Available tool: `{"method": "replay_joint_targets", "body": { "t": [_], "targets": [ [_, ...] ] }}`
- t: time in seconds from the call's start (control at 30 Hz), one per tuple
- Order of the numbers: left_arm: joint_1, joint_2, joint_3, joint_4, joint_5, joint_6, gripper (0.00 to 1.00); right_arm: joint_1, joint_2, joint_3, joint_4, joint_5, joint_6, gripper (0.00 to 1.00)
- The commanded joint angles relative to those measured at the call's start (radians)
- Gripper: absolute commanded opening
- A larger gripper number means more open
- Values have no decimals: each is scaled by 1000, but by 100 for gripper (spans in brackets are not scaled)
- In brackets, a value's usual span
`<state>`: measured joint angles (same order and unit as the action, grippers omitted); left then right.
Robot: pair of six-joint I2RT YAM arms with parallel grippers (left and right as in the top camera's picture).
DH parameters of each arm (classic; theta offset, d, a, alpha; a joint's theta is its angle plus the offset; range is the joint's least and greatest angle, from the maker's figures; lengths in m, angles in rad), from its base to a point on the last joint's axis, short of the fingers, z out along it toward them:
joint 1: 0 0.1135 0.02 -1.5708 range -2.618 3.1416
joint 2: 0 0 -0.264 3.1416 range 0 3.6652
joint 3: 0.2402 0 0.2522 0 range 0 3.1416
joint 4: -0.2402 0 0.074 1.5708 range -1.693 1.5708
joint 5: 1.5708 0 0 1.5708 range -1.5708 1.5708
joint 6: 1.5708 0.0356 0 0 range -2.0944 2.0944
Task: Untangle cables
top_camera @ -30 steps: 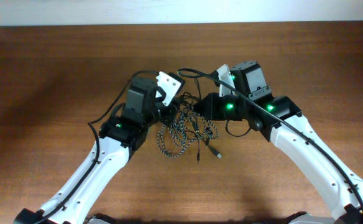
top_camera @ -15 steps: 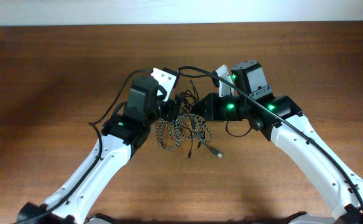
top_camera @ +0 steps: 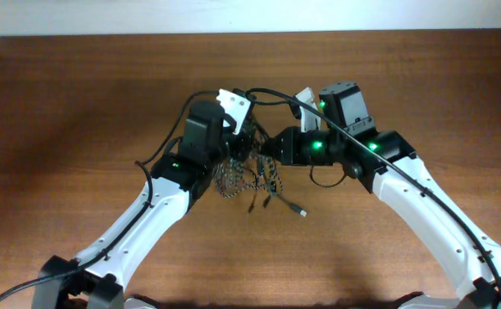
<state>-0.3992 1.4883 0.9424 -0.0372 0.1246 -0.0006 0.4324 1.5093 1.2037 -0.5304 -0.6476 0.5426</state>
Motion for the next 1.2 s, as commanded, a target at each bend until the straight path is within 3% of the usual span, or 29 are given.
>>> {"method": "replay_joint_targets", "body": {
  "t": [0.0, 0.13, 0.27, 0.37, 0.43, 0.5, 0.53, 0.63, 0.7, 0.77, 0.97, 1.0, 1.03, 1.13, 1.17],
  "targets": [
    [108, -56, 3, -85, -230, -14, 0, 5, -24, 10, -35, 61, -11, 4],
    [261, -309, 3, -317, -230, -49, 0, -42, -24, 10, -100, 416, -10, 4],
    [389, -519, 3, -447, -215, -228, 0, -159, -24, 10, -203, 542, -6, 4],
    [394, -569, 3, -473, -157, -243, 0, -218, -24, 10, -265, 543, -6, 5],
    [394, -556, 3, -460, 47, -242, 0, -216, -24, 10, -297, 448, -11, 21],
    [394, -512, 3, -452, 166, -235, 0, -216, -24, 10, -300, 270, -14, 27],
    [394, -485, 3, -443, 243, -186, 0, -216, -24, 10, -300, 204, -14, 28],
    [394, -409, 3, -414, 587, 113, 0, -216, -24, 10, -299, 26, -98, 29],
    [394, -376, 3, -386, 636, 164, 0, -216, -24, 10, -302, -171, -330, 29],
    [394, -365, 3, -367, 640, 175, 0, -214, -24, 10, -303, -268, -439, 33],
    [394, -340, 3, -345, 684, 175, 0, -48, -23, 10, -158, -168, -487, 34],
    [394, -340, 3, -346, 684, 174, 0, -11, -23, 10, -122, -52, -487, 40],
    [394, -340, 3, -346, 701, 174, 0, 39, -23, 10, -71, 107, -487, 53],
    [394, -340, 3, -344, 740, 174, 0, 105, -14, 10, 4, 256, -488, 80],
    [394, -340, 3, -338, 812, 174, 0, 131, 9, 10, 36, 326, -488, 86]
  ]
}}
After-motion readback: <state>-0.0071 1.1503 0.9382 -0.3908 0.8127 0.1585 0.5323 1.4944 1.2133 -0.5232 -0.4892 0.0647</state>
